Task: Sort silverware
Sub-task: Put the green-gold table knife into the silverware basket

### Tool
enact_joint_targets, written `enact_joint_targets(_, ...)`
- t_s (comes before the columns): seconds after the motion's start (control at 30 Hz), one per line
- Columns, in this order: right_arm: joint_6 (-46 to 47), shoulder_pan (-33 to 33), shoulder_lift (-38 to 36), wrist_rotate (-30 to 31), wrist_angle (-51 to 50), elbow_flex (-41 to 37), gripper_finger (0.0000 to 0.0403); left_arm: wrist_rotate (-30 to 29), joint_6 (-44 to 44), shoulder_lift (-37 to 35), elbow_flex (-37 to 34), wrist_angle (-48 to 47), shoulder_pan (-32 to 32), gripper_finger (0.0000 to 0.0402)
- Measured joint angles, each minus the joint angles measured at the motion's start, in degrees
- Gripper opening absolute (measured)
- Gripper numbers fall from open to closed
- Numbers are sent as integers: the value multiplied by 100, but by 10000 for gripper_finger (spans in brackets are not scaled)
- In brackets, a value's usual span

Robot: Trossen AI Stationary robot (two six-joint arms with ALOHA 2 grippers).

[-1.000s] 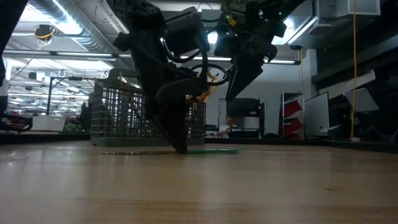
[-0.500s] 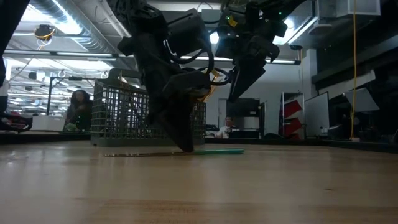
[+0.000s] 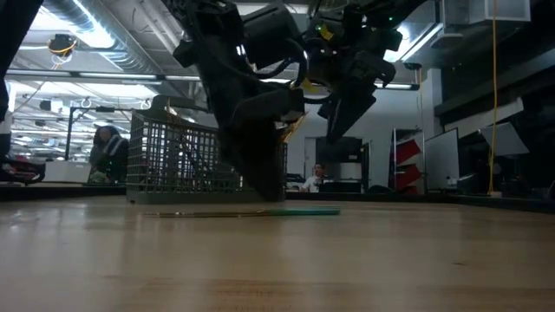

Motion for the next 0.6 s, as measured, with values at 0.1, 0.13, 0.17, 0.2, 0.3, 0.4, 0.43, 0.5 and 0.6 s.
enact_joint_targets(0.1,0,0,0,2,-205,0,122,-22,99,0,0,-219,-19,93)
enact_joint_targets(0.13,0,0,0,4,-255,0,122,-24,101,0,0,-251,-36,91)
enact_joint_targets(0.17,0,0,0,4,-299,0,122,-27,101,11,0,-228,-40,90)
enact_joint_targets(0.2,0,0,0,4,-318,0,122,-24,105,19,2,-216,-41,89)
enact_joint_targets(0.3,0,0,0,7,-310,0,122,-24,106,67,2,-150,-57,89)
enact_joint_targets(0.4,0,0,2,9,-295,0,122,-24,75,74,4,-159,-78,89)
enact_joint_targets(0.43,0,0,2,9,-291,0,122,-24,73,74,4,-137,-87,89)
enact_joint_targets(0.5,0,0,2,11,-284,0,122,-24,98,74,7,-148,-108,89)
enact_joint_targets(0.6,0,0,2,11,-269,0,122,-91,156,98,8,-160,-138,89)
